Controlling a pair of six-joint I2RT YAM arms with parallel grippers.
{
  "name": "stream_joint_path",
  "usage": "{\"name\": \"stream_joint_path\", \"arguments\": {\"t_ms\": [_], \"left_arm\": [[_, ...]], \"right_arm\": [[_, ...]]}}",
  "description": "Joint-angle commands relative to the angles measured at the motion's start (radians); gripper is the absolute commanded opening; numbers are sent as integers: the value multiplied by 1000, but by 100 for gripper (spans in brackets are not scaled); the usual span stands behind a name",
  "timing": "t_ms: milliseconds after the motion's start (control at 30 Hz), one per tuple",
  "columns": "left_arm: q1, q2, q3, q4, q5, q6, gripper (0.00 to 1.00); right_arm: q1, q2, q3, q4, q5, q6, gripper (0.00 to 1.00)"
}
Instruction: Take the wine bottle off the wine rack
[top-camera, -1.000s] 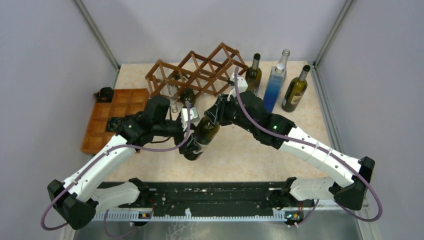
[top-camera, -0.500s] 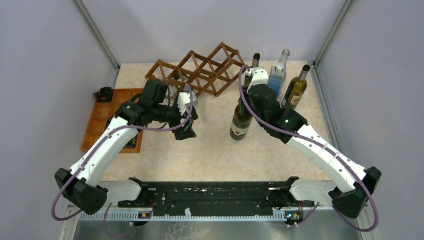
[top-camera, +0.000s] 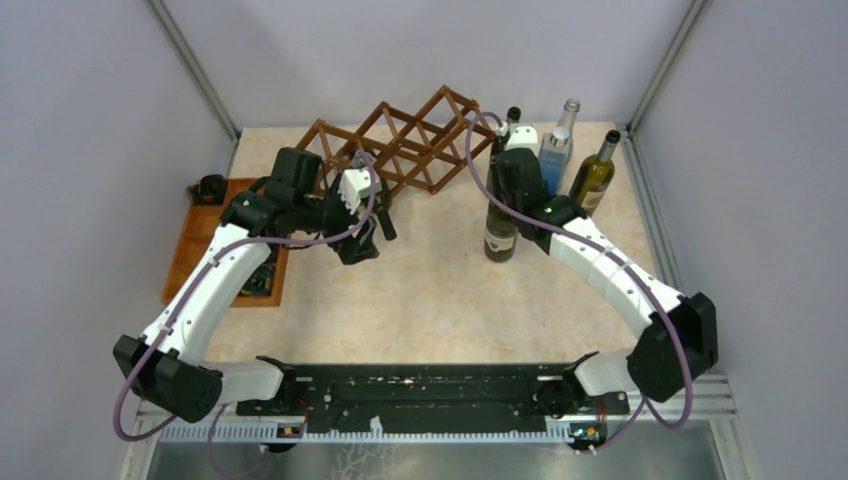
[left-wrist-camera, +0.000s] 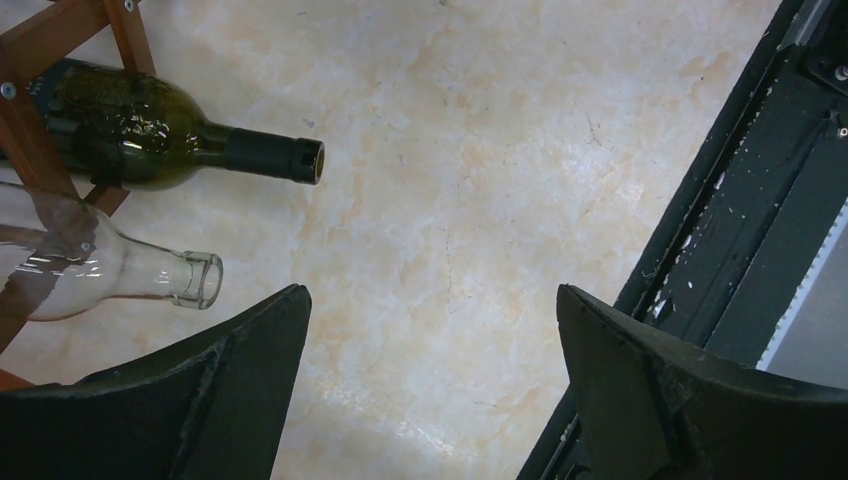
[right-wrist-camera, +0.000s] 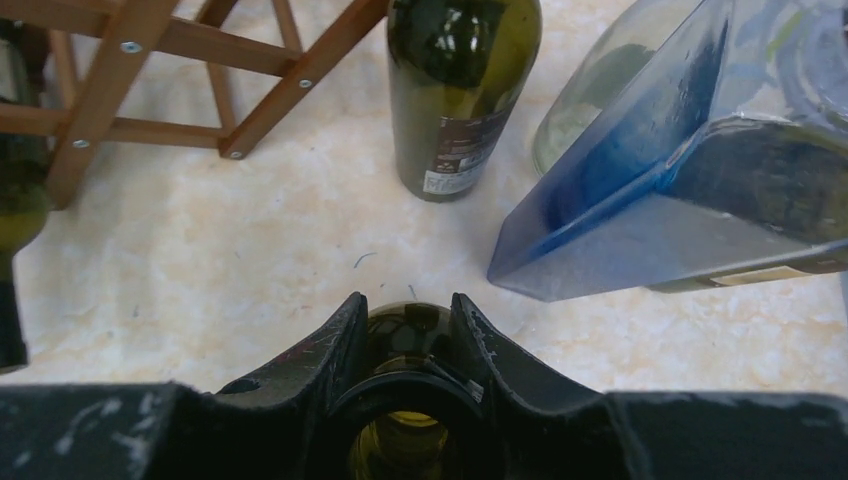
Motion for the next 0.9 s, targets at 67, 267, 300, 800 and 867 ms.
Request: {"name": "stream_joint_path", "arguments": {"t_ms": [67,267,300,800,867], "left_arm": [[35,-40,25,-26,-4,-1,99],[56,-54,13,-16,2,5,99],[58,-54,13,-15,2,5,99],[59,-64,-13,18,-68,26,99],[59,-66,-10,24,-73,22,99]], "right_arm": [[-83,62,93,215,-16,6,0],[-102,120,104,257,-6,6,0],[-102,128,107,261,-3,4,0],[-105,150,139,247,-32,12,56],[-105,129,146,235,-44,17,67]]}}
